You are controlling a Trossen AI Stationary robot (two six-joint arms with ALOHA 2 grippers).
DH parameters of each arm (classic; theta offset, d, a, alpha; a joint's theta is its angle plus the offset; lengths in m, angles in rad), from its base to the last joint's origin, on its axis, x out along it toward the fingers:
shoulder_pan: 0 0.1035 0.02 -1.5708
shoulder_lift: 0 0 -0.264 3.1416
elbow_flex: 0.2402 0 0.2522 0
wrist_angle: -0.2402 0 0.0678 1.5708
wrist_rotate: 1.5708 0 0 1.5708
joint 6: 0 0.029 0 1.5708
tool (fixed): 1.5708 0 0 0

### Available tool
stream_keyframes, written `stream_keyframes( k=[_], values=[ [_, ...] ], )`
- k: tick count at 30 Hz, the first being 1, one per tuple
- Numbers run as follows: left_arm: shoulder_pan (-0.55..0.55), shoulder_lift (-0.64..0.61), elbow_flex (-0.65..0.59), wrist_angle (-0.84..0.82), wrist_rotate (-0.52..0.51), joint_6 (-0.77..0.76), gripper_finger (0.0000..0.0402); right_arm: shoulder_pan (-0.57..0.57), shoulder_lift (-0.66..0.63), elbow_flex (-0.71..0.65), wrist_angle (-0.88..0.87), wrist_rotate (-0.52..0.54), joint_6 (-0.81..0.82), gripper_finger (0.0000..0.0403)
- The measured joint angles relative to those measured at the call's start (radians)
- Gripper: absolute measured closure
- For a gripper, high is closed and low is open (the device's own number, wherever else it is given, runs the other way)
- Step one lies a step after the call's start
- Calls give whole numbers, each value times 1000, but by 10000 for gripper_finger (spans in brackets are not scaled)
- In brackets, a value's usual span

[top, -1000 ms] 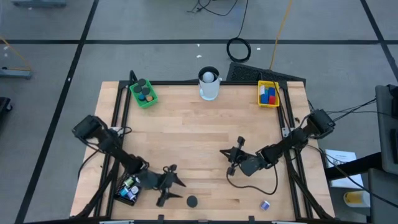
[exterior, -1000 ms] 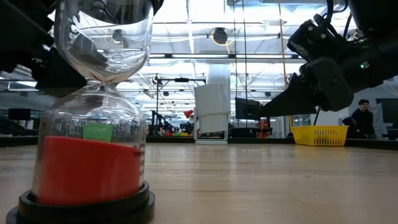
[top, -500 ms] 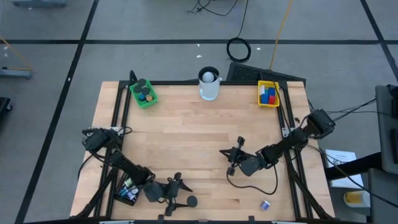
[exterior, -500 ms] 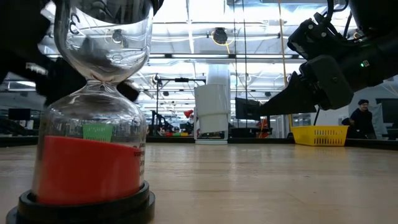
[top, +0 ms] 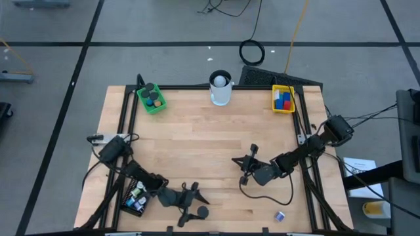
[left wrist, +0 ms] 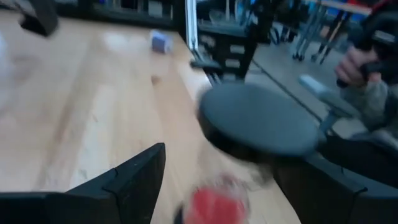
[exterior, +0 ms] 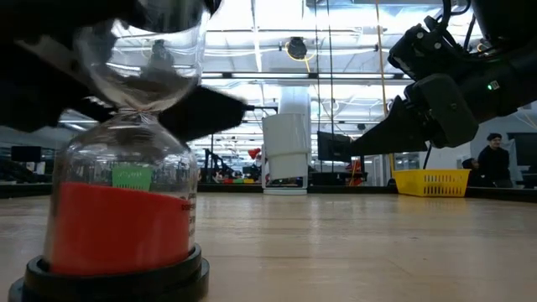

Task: Pick & Place Office items
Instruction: Put the red hourglass into the green bin

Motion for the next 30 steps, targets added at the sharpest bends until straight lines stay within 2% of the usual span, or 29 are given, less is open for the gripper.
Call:
stream_keyframes(
  k=[6, 9, 15, 20, 24, 30],
  values=[
    [8, 24, 1, 104, 5, 69, 99, 5, 0, 0, 0, 0, -7, 403],
    [9, 24, 1, 101, 5, 70, 129, 5, 0, 0, 0, 0, -18, 403],
    [5, 24, 1, 99, 5, 93, 222, 5, 0, 0, 0, 0, -14, 403],
    [5, 6, 0, 88, -42, 140, 230, 5, 0, 0, 0, 0, -12, 403],
    [18, -103, -19, 36, -116, 222, 230, 6, 0, 0, 0, 0, -11, 403],
    [73, -400, -128, -186, -302, 318, 227, 21, 0, 0, 0, 0, -17, 403]
  ],
)
